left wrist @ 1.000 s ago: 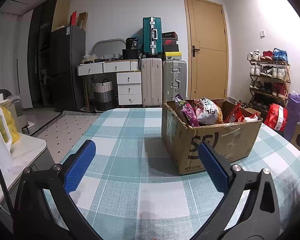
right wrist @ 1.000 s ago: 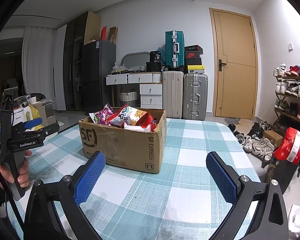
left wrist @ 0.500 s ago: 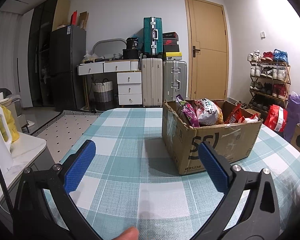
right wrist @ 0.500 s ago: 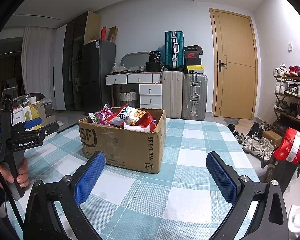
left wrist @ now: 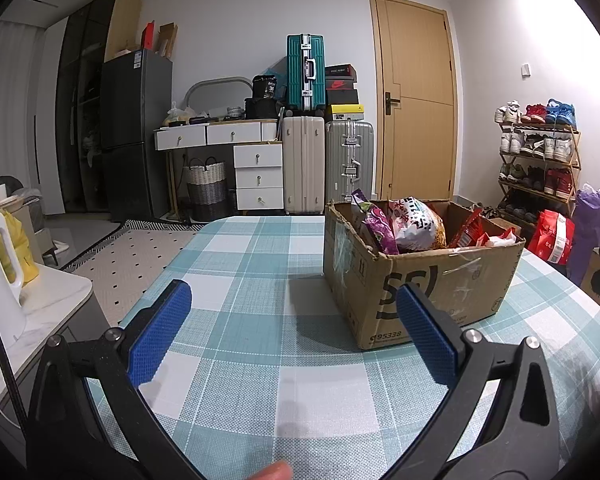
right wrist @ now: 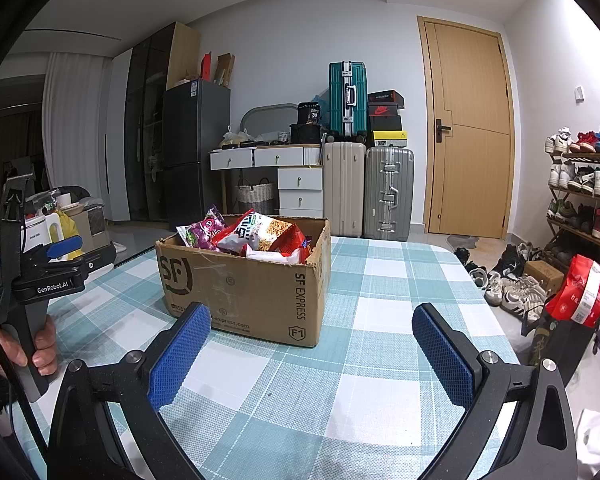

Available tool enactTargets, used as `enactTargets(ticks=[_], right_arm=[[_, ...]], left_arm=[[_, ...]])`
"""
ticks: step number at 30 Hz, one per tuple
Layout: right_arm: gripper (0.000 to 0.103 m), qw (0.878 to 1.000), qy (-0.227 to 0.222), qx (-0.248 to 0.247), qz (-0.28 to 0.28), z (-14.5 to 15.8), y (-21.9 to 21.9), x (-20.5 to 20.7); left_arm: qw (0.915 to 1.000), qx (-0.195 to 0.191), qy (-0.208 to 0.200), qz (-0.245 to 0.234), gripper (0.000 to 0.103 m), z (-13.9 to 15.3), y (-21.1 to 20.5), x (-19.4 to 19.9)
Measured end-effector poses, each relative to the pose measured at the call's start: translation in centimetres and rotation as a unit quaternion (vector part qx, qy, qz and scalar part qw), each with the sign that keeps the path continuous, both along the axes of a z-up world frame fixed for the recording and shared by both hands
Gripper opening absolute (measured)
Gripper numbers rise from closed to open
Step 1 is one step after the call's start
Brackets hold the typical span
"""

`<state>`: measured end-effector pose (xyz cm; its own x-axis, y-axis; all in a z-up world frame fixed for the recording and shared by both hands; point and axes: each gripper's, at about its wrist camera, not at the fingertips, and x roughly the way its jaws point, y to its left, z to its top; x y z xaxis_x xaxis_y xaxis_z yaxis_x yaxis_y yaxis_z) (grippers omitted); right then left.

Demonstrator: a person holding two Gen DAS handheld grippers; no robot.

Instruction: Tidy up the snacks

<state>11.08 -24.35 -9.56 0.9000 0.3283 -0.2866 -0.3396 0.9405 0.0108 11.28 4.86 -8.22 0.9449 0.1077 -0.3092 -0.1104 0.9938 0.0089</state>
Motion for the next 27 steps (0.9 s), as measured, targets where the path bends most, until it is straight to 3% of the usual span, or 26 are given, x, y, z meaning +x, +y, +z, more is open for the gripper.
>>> enactTargets(ticks=[27], right_arm=[[0.103, 1.0, 0.002, 0.001, 0.0, -0.04, -0.06, 0.03]], left_arm=[[1.0, 0.0, 0.001, -0.001, 0.102, 0.09, -0.22, 0.03]])
